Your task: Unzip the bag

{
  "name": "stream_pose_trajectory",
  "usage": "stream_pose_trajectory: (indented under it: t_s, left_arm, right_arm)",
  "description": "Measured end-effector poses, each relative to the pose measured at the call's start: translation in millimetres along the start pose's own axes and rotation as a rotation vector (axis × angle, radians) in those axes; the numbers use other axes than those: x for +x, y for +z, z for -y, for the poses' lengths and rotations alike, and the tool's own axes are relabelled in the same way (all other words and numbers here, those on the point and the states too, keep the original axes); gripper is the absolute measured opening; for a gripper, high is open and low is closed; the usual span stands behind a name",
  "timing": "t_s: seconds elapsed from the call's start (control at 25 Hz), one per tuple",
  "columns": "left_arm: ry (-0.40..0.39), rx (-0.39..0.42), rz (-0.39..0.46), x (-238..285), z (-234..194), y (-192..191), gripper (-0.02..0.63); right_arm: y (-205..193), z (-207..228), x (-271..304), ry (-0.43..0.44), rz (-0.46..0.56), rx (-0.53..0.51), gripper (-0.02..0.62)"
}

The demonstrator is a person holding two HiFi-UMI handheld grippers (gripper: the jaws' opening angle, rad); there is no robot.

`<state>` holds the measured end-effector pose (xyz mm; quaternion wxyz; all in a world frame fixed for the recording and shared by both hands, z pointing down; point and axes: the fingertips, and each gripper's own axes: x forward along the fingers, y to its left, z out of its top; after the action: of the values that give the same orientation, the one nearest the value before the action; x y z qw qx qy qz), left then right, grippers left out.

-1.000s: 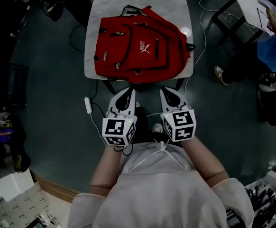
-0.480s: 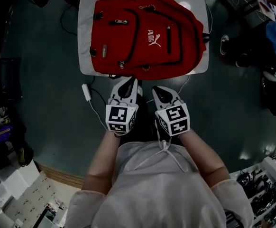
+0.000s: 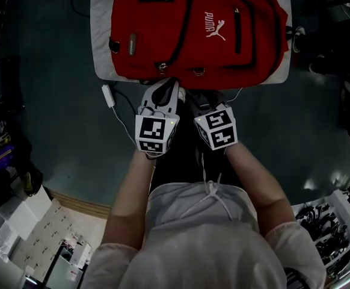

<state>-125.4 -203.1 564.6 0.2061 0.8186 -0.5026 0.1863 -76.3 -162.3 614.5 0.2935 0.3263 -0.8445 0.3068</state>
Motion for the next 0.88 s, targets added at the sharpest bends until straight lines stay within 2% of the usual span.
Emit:
stream_pose_trajectory:
  t_s: [0.2, 0.28, 0.4, 0.52, 0.6, 0.68, 0.76, 0.88]
  left_arm:
    - [-0.02, -0.133, -0.031, 7, -10, -10, 0.026]
    - [-0.035, -0.163, -0.027, 10, -11, -10, 0.026]
    - [-0.049, -0.168, -0.02, 10, -12, -10, 0.025]
    - [-0.041, -0.172, -0.008, 10, -11, -10, 0.025]
    - [-0.031, -0.17, 0.002, 9, -11, -9, 0.025]
    - [-0.028, -0.164, 0.01, 9, -11, -9, 0.025]
    - [-0.026, -0.155, 0.014, 8, -11, -9, 0.025]
    - [-0.017, -0.152, 0.016, 8, -12, -10, 0.023]
  right_arm:
    - [7, -9, 23, 0.02, 0.039, 0.005, 0.155]
    - [11, -11, 29, 0.027, 0.06, 0.01, 0.153]
    - [13, -7, 36, -0.006, 0.072, 0.01, 0.145]
    - [13, -1, 39, -0.038, 0.081, 0.013, 0.097]
    - [13, 1, 37, -0.049, 0.079, 0.008, 0.092]
    - [11, 5, 33, -0.067, 0.064, -0.008, 0.083]
    - [8, 7, 28, -0.086, 0.04, -0.029, 0.042]
    - [9, 6, 21, -0.106, 0.004, -0.093, 0.035]
